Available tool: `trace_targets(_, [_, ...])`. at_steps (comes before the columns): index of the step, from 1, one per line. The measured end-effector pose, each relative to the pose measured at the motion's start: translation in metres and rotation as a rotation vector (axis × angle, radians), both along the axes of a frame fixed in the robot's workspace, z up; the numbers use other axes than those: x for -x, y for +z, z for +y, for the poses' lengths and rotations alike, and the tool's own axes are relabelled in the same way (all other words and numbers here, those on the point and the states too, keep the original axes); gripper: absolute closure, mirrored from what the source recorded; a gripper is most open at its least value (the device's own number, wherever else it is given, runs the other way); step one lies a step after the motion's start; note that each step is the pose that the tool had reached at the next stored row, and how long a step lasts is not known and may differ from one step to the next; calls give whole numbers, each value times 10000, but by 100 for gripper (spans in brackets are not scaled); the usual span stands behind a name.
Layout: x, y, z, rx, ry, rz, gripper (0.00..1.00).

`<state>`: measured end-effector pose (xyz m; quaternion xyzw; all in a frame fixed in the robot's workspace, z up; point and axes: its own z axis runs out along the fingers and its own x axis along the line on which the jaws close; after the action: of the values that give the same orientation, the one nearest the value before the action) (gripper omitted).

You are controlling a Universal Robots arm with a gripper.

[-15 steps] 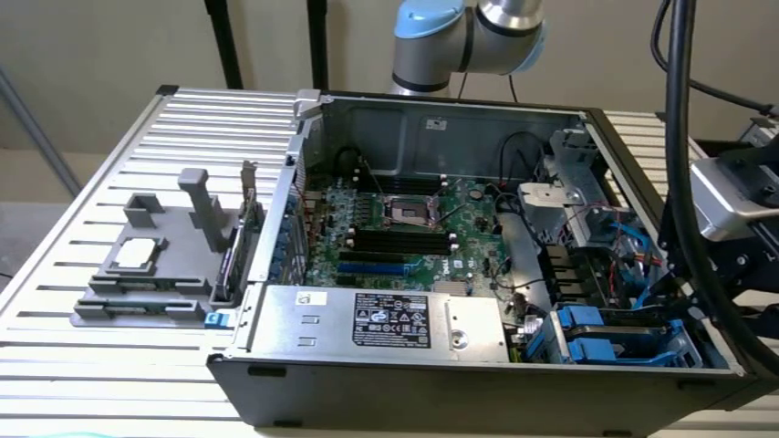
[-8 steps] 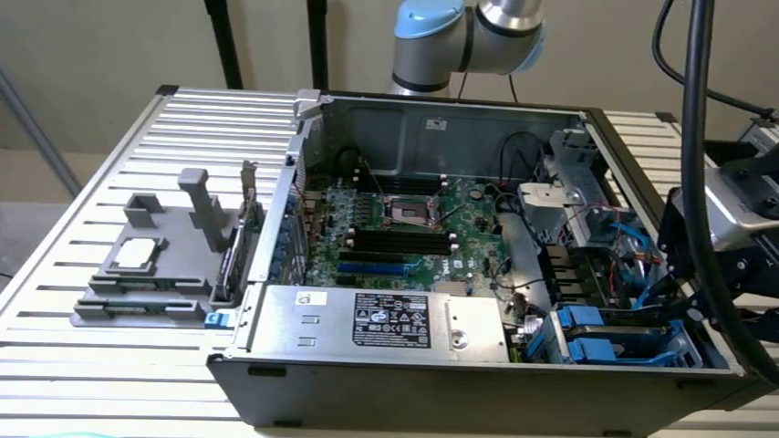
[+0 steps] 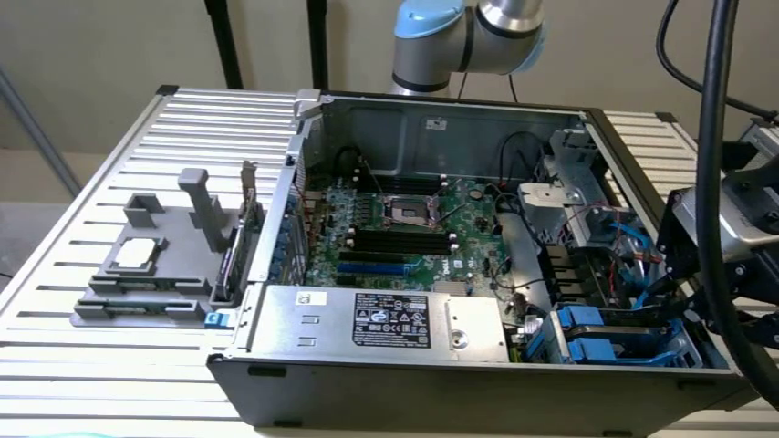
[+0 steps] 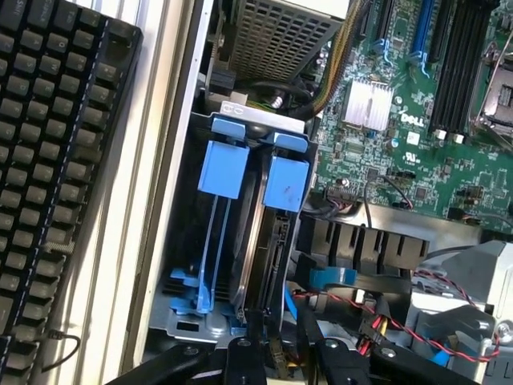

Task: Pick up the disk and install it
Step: 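Insert the first disk wire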

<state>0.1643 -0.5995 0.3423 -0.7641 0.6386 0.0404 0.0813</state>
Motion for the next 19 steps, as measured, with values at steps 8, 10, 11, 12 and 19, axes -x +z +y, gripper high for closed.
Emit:
trace_targets(8, [9,1,-17,-73,80,0,81])
trace_targets(10, [41,12,-17,-74,82,1,83])
trace_targets(11, [71,20,-17,-75,84,0,83])
trace_targets(12, [106,32,-17,-73,87,0,83])
trace_targets(19, [345,68,-23,-74,74,-1,83])
